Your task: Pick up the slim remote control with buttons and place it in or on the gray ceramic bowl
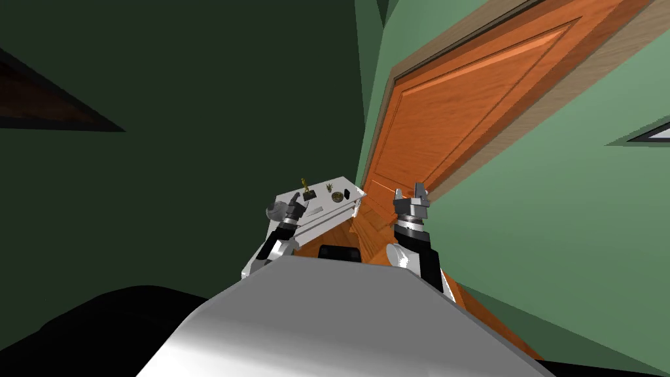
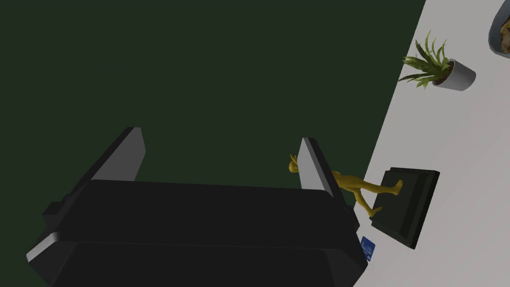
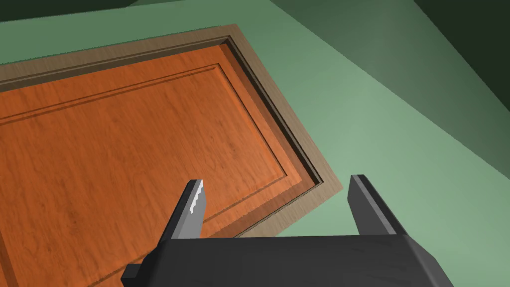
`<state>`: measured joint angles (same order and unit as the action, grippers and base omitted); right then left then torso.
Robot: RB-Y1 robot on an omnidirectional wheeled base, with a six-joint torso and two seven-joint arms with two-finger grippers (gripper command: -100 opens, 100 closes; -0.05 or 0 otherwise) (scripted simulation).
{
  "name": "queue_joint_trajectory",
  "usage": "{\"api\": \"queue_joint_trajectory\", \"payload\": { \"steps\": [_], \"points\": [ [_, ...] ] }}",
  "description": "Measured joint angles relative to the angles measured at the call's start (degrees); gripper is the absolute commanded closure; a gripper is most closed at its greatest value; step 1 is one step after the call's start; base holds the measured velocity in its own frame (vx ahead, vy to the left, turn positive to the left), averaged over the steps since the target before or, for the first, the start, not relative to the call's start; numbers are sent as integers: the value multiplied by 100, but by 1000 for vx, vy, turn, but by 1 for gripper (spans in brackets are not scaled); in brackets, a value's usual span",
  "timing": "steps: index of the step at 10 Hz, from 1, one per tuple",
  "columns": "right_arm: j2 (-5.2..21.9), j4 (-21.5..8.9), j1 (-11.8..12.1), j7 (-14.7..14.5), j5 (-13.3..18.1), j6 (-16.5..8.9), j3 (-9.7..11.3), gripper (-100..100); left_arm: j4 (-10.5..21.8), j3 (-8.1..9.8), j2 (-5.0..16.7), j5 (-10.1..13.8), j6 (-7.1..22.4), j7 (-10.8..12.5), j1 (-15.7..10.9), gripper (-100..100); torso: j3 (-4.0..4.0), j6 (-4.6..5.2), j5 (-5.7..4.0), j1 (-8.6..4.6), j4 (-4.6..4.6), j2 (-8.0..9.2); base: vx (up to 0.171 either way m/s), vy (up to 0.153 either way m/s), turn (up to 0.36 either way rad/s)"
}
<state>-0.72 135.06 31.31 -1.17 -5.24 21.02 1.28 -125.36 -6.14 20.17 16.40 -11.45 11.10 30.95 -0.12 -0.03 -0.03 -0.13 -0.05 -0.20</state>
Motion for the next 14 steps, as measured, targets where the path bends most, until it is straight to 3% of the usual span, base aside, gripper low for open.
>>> {"api": "queue_joint_trajectory", "payload": {
  "steps": [3,5,7,8,10,13,14],
  "points": [
    [0,0,1,0,0,0,-1,0,131,3,294,435,479,111,111,-100,2,-3,1,3,1,4,57,-16,-260],
    [0,0,-1,0,0,0,0,0,384,29,542,790,790,233,131,-100,-1,4,1,3,0,-2,65,-10,-280],
    [0,0,-1,0,0,0,0,0,451,60,656,1051,1115,313,208,-100,2,3,1,5,1,3,61,-4,-365],
    [0,0,-1,0,0,0,0,0,679,83,814,1258,1280,409,174,-100,-1,4,2,6,0,-2,55,10,-115],
    [0,0,0,0,0,0,0,0,743,114,856,1482,1633,487,285,-100,2,1,2,8,1,3,63,15,-332],
    [0,0,0,0,0,0,-1,0,1081,152,1126,1934,2037,690,502,-100,2,-2,1,7,1,4,49,11,-151],
    [0,0,0,0,0,0,-1,0,1169,173,1117,1994,2180,736,460,-100,4,-2,1,5,2,7,44,11,-303]
  ]
}}
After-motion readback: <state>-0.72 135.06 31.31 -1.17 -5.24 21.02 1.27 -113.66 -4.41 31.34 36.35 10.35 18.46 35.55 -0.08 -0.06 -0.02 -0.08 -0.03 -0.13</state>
